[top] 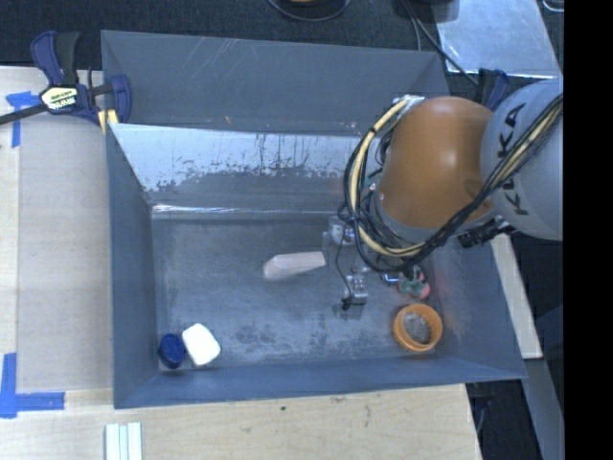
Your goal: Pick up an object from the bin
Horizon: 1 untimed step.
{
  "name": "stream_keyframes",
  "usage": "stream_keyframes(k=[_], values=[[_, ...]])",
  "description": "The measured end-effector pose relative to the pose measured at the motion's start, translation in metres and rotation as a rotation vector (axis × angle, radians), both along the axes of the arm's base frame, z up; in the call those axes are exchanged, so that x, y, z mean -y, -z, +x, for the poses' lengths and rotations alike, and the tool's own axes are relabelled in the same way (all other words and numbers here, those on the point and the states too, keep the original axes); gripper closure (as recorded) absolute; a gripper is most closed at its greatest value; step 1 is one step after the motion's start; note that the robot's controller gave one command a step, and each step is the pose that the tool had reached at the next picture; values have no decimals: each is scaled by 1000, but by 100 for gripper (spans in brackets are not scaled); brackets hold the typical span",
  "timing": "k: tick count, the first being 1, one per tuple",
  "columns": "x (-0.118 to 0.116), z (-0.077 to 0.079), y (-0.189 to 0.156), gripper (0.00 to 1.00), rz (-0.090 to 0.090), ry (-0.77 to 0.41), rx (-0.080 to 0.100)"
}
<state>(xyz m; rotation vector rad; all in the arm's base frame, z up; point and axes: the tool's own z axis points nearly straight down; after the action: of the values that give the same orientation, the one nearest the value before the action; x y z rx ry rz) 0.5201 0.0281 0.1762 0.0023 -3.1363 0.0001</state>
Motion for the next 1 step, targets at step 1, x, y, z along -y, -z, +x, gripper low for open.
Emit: stream_keyframes(k=[1], values=[[0,2,-5,0,0,1,8]])
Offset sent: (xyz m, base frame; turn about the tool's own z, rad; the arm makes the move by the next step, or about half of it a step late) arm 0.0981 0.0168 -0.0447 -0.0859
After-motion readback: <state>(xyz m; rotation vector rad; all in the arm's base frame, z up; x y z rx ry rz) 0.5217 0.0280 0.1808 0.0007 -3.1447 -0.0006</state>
